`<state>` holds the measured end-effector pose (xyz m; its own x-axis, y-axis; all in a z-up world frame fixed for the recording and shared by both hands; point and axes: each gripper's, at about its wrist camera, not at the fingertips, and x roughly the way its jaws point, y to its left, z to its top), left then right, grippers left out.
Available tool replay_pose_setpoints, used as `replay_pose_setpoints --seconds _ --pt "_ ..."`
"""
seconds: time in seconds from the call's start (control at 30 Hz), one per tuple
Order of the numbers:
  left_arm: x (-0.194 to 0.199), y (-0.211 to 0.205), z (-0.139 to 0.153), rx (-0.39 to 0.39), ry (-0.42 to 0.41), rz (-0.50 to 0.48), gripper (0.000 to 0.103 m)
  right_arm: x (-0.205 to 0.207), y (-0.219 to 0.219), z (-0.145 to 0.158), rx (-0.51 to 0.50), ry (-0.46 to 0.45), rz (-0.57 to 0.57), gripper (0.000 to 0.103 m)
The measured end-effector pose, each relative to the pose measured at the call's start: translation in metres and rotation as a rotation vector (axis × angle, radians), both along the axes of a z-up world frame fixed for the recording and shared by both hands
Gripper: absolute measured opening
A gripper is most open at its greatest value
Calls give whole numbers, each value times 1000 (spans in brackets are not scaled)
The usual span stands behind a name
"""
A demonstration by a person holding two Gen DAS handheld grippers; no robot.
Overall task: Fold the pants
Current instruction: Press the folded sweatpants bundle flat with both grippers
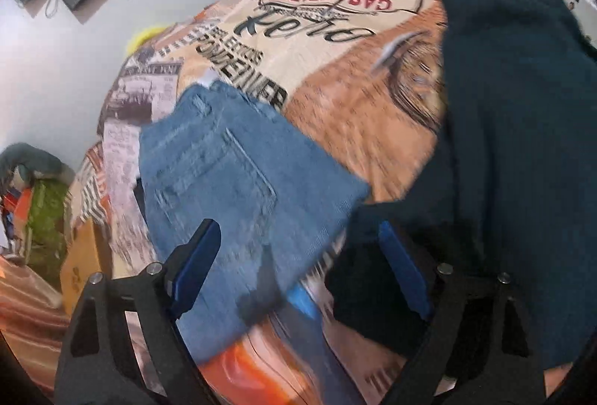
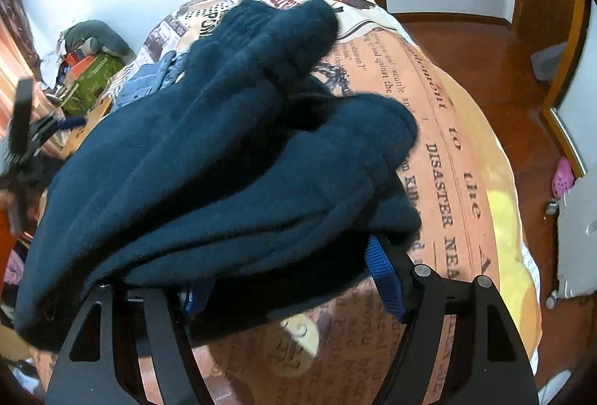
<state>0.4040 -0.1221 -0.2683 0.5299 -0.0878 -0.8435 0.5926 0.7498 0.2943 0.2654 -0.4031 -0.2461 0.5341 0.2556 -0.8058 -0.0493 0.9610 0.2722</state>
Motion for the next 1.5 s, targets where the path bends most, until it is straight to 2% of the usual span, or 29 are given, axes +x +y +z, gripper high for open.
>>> replay_pose_setpoints --seconds 0.13,0.27,0.33,0.43,0.5,0.6,0.7,0.77,0.87,0.93,1.07,1.13,1.2,1.23,1.4,1.5 --pt "-32 7 3 -56 34 -12 84 -29 -5 7 -22 6 -17 70" --pt "-62 2 7 -60 19 -6 81 -64 -16 21 -1 -12 -59 71" --pt "-71 0 10 -84 39 16 76 -72 -20 28 16 -22 -79 71" --pt "-89 -4 14 -123 74 37 76 -91 -21 39 8 -48 -85 71" --pt "-107 -10 17 -134 67 22 76 -102 -17 46 -2 -64 -81 71" --pt "-135 -21 20 -179 110 -19 76 -115 -13 54 8 -88 -73 71" --pt "-154 -34 24 -179 74 -33 75 -115 -1 57 20 -106 -45 71" --pt "-156 -38 26 -194 84 -4 75 -114 9 55 24 -109 -22 71" --pt "-155 -41 25 -268 158 35 75 -114 22 48 22 -116 13 71" --pt "-157 -44 27 -289 164 37 75 -114 30 42 19 -112 27 71" --pt "-154 -36 28 -287 150 58 75 -102 40 16 -26 -63 31 71" --pt "-146 -23 27 -282 138 99 76 -99 38 5 -3 -45 32 70" --pt "-137 -8 25 -315 164 122 81 -97 32 0 12 -43 27 71" --pt "-135 -4 22 -314 168 131 85 -97 28 -2 12 -45 28 71" --pt "-145 -5 29 -256 83 94 86 -102 24 -4 -28 -75 20 71" --pt "-141 3 34 -263 96 97 84 -108 24 3 -19 -78 15 71"
